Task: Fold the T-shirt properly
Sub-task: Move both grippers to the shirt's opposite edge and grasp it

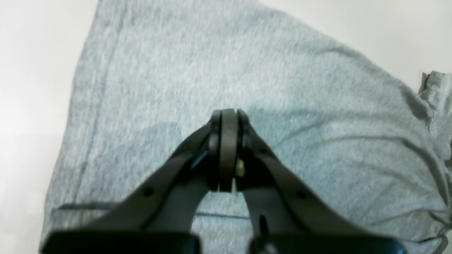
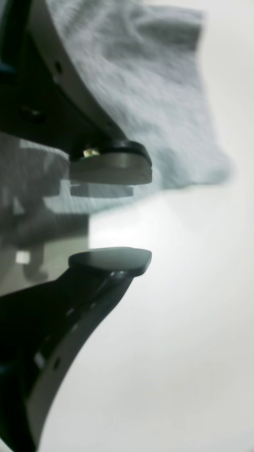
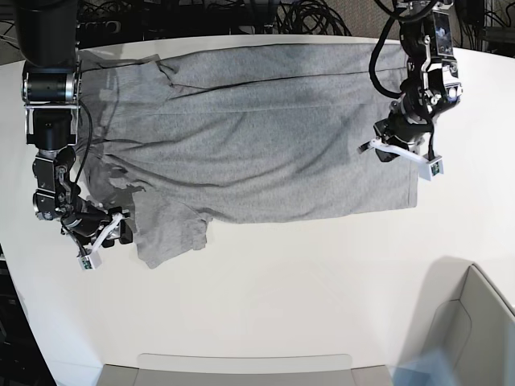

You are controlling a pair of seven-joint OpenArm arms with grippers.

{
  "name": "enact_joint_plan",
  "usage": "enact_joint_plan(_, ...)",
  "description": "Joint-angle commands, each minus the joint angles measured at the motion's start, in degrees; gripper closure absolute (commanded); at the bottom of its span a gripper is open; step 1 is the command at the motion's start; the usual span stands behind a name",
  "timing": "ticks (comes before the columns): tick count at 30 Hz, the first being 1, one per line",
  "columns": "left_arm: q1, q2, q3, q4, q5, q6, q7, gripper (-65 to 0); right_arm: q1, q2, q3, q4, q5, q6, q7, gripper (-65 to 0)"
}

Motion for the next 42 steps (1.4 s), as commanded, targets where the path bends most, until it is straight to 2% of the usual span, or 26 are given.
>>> enact_joint_plan(1, -0.4, -0.5, -0.2, 0.9, -0.1, 0.1, -0.6, 0.0, 2.1, 0.6, 0.1, 0.7, 0.7, 0.0, 1.5, -29.0)
enact_joint_plan(10, -0.7, -0.7, -0.7, 0.9, -0.1, 0.1, -0.6, 0.0, -2.1, -0.7, 0.1, -1.9, 0.6, 0.0, 1.5, -29.0)
enact_joint_plan(15, -4.1, -0.8, -0.7, -1.7, -0.1, 0.1, -0.6, 0.0, -2.8, -0.7, 0.1, -1.4, 0.6, 0.3, 1.4, -29.0)
enact_joint_plan(19, -8.5, -1.0, -0.7, -7.0, 0.0, 0.1, -0.6, -7.8, -2.8, -0.5, 0.0, 0.4, 0.6, 0.4, 1.0, -29.0)
enact_joint_plan(22, -12.4, -2.5, -2.2, -9.4, 0.1, 0.1, -0.6, -13.1, -2.7, -0.3, -2.2, 2.5, 0.6, 1.7, -1.2, -29.0)
enact_joint_plan(27, -20.1, -5.2, -3.1, -18.8, 0.1, 0.1, -1.3, -19.9, -1.3, -0.2, -4.3, 2.6, 0.6, 2.1, -1.0, -29.0)
enact_joint_plan(29, -23.4, -6.4, -2.1, -25.5, -0.1, -0.1, -4.4, -20.7, -1.3, -0.3, -4.3, 2.6, 0.6, 2.1, -1.0, -29.0)
enact_joint_plan(32, -28.7, -9.3, 2.9, -38.1, -0.2, -0.1, -8.3, -20.8, -1.3, -0.5, -4.3, 2.6, 0.6, 2.1, -1.0, -29.0)
enact_joint_plan(33, -30.2, -10.1, 4.7, -41.5, -0.3, -0.7, -9.4, -20.8, -1.3, -0.5, -4.3, 2.6, 0.6, 2.1, -1.0, -29.0)
enact_joint_plan(35, -30.8, -11.2, 6.5, -43.6, -0.3, -4.5, -10.7, -20.8, -1.3, -0.5, -4.3, 2.6, 0.6, 2.1, -1.0, -29.0)
enact_joint_plan(38, -30.6, -11.3, 4.9, -43.8, -0.3, -9.2, -10.8, -20.8, -1.3, -0.5, -4.3, 2.6, 0.6, 2.0, -1.0, -29.0)
enact_joint_plan(42, -30.6, -11.2, 5.0, -47.1, -0.3, -9.9, -11.2, -20.9, -1.3, -0.2, -4.3, 2.6, 0.6, 2.0, -1.0, -29.0)
